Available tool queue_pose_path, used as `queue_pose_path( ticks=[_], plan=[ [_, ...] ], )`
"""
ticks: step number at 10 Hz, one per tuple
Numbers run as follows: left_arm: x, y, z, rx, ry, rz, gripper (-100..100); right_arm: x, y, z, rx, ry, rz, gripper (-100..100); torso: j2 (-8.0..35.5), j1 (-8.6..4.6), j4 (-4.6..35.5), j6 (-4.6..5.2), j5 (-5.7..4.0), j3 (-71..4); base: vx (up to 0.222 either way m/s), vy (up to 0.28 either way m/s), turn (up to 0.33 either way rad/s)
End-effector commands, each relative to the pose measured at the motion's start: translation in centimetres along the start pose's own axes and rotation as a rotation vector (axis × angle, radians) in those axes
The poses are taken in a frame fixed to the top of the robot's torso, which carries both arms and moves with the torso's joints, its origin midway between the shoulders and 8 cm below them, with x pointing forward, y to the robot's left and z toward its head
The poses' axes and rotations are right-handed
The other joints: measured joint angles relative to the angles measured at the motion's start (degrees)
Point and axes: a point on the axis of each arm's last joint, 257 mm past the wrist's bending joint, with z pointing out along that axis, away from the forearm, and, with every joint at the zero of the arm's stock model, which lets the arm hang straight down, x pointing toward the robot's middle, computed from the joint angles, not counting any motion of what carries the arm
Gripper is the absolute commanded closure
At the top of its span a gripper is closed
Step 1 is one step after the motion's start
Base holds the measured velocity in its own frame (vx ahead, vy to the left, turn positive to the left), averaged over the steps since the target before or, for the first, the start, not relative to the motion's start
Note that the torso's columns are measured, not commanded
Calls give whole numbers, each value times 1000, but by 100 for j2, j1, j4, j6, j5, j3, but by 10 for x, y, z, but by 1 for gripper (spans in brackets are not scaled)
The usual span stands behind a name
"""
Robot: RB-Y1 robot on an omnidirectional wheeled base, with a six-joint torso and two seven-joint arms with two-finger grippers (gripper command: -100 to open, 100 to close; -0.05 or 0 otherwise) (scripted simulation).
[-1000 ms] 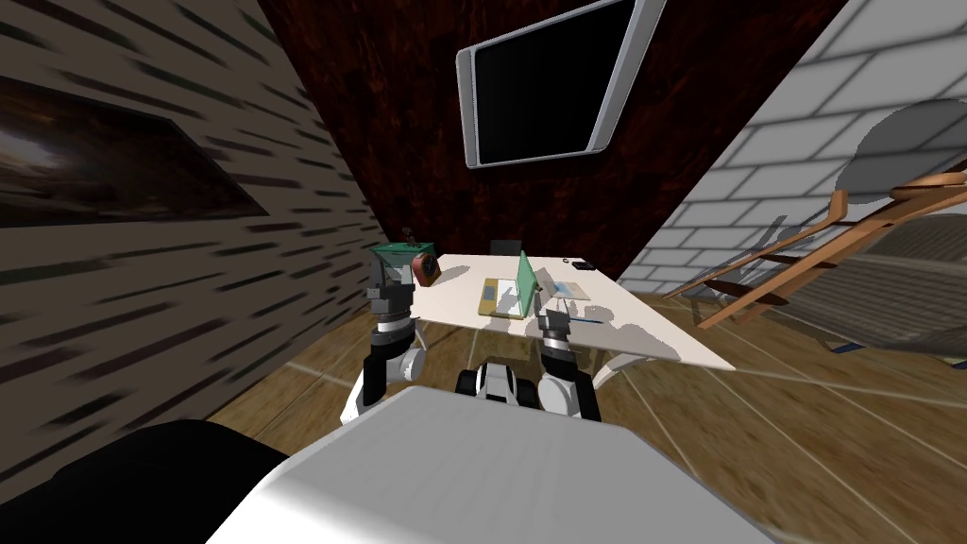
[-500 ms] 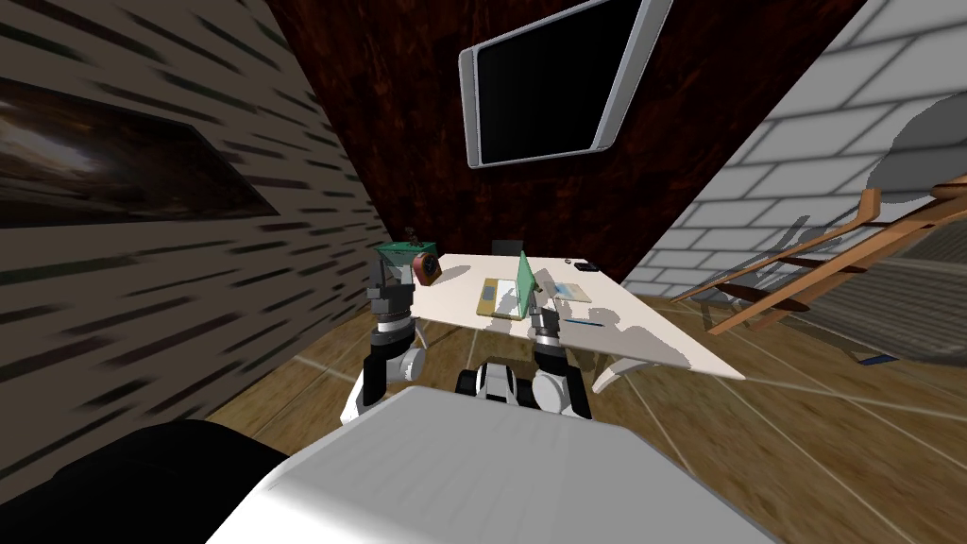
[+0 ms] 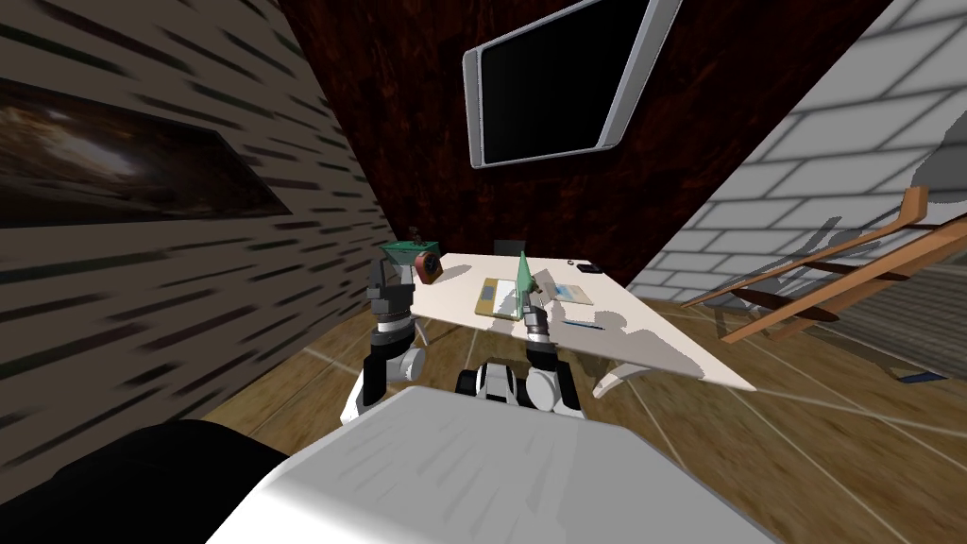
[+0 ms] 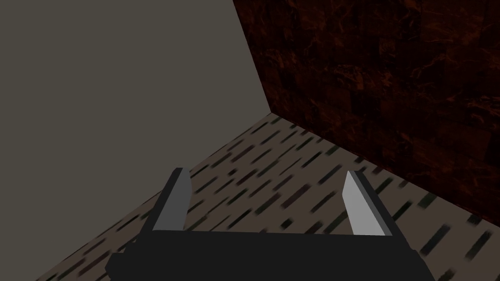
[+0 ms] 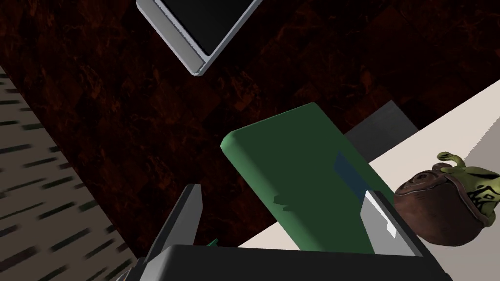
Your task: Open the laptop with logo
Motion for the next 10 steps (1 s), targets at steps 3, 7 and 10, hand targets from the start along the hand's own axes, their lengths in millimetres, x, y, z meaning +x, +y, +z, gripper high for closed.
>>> queue_pose_path(
  ticks=[3,7,10],
  plan=[
    [0,0,0,0,0,0,0,-20,-6,2,6,-41,165,-100,-1,2,0,0,0,-1,-1,-40,52],
    [0,0,0,0,0,0,0,-20,-14,10,10,-53,184,-100,-9,5,-2,1,2,-5,22,-12,-11],
    [0,0,0,0,0,0,0,-20,-17,14,13,-55,187,-100,-1,-3,-1,0,-1,-1,45,-1,-20]
  ],
)
